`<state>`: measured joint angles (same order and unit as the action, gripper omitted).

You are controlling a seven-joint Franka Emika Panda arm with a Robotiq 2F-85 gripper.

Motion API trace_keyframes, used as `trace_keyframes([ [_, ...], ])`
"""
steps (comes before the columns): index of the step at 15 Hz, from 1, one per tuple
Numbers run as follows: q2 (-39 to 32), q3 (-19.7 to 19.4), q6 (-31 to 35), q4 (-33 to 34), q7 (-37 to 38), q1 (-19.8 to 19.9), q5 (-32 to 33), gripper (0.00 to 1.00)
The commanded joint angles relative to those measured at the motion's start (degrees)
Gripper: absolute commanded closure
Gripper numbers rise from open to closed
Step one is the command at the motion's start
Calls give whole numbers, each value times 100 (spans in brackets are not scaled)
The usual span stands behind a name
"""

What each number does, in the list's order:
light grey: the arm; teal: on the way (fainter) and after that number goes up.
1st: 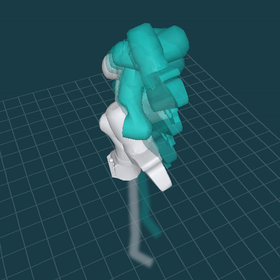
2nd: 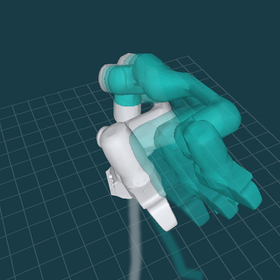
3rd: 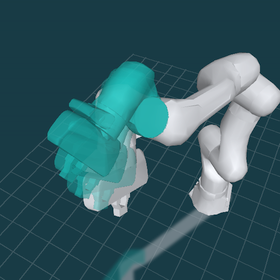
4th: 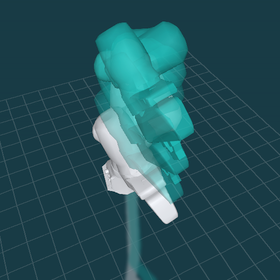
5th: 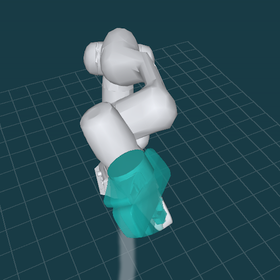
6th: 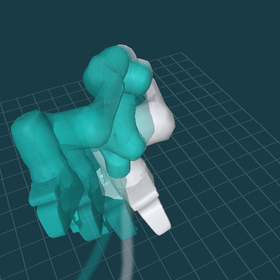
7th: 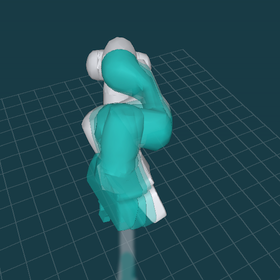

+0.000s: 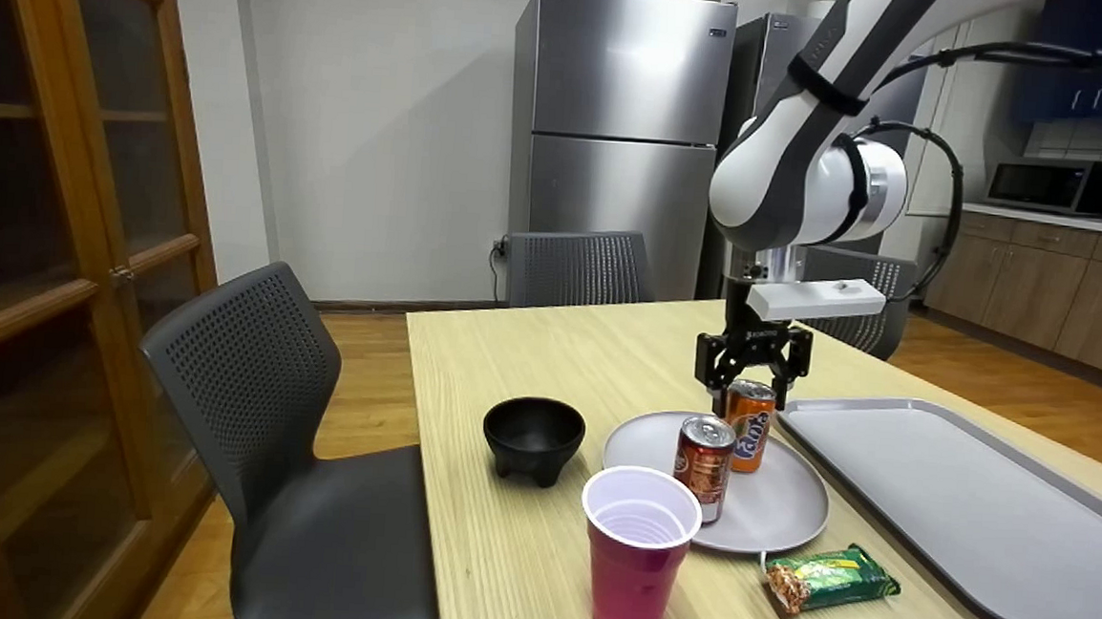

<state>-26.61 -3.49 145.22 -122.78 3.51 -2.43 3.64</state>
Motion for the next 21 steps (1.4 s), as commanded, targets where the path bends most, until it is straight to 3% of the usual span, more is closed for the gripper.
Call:
trace_keyframes([
  [1, 249, -67, -394, 53, 253, -86, 144, 0],
  [6, 558, -143, -755, 96, 409, -104, 329, 0],
  [21, 1615, -74, -902, -309, 172, 119, 253, 0],
])
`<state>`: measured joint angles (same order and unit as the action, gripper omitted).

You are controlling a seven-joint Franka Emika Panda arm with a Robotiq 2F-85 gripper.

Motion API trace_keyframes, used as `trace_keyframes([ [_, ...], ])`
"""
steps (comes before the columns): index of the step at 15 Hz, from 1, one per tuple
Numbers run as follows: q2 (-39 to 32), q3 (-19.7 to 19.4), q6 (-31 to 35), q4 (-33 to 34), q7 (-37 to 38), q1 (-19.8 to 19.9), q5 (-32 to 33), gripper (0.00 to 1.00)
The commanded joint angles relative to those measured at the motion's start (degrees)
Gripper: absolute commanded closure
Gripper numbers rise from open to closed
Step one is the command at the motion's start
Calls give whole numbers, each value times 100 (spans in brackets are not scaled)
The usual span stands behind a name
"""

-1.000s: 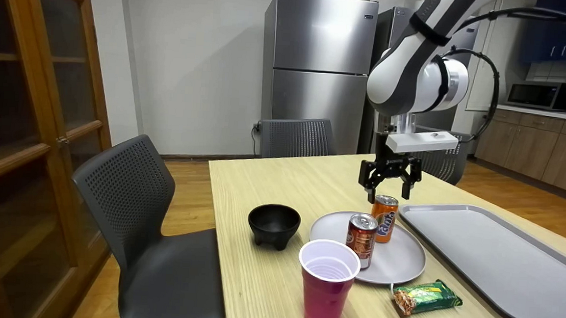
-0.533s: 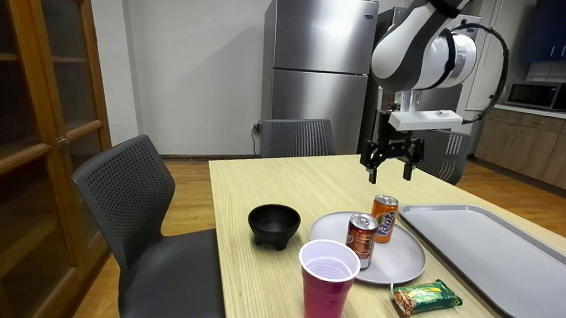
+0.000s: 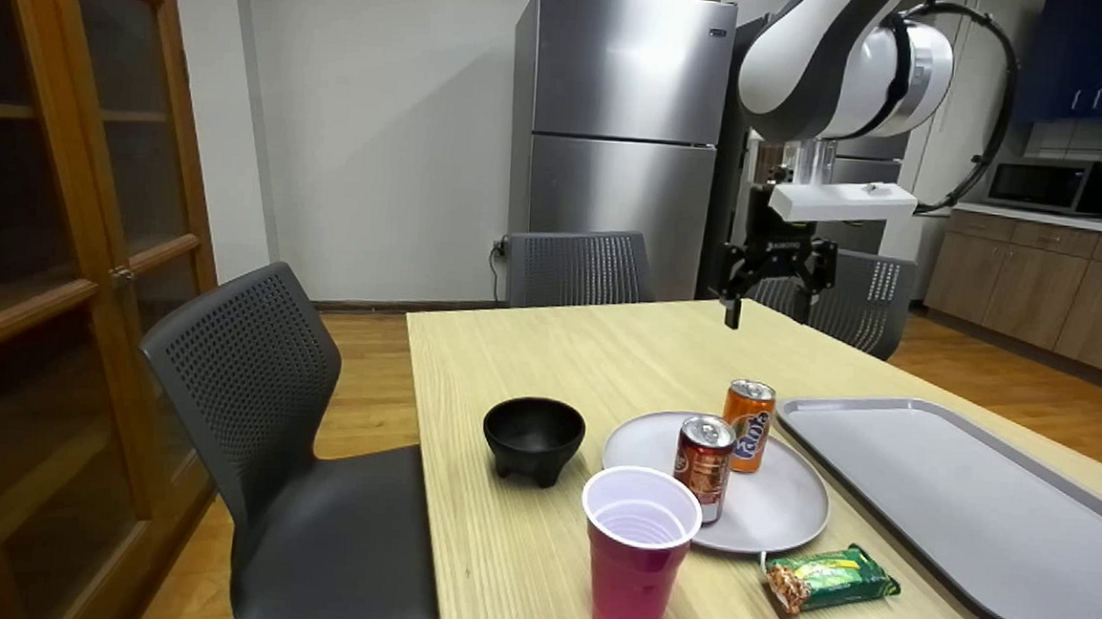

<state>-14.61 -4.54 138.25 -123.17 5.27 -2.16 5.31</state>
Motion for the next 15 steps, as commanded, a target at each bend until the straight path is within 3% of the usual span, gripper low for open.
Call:
trace_keyframes([
  [1, 494, 33, -253, -333, -30, 115, 78, 0],
  [12, 1449, 26, -762, -1105, -573, 417, -140, 0],
  [15, 1238, 46, -642, -985, -412, 423, -70, 0],
])
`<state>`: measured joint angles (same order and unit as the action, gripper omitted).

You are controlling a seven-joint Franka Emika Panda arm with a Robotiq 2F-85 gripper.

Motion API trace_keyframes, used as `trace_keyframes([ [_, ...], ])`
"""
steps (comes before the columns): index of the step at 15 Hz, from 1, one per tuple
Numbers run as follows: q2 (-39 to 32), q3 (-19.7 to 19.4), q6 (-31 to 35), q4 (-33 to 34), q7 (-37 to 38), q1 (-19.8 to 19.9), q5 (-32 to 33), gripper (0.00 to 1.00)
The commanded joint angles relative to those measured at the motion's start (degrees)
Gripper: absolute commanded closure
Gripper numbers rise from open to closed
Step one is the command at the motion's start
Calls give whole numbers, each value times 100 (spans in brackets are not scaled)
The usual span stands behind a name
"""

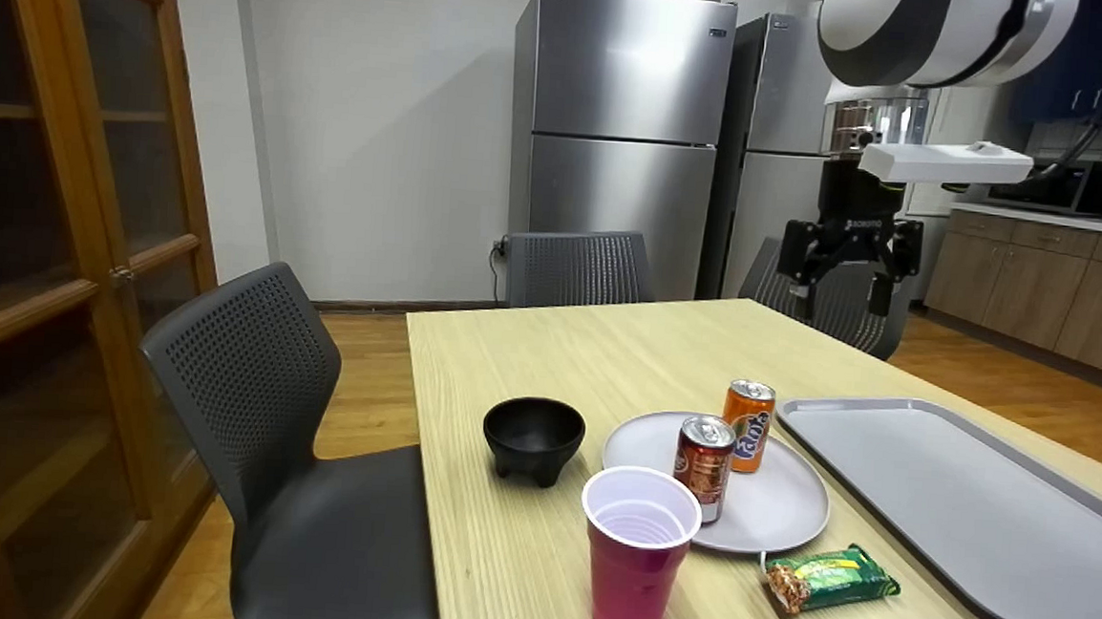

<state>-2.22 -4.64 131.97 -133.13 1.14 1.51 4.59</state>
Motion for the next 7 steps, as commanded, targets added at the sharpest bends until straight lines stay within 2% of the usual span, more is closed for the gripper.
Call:
trace_keyframes([
  [1, 40, 54, -14, -32, -2, 63, 1, 0],
  [7, 72, 53, -14, -75, -4, 65, 1, 0],
])
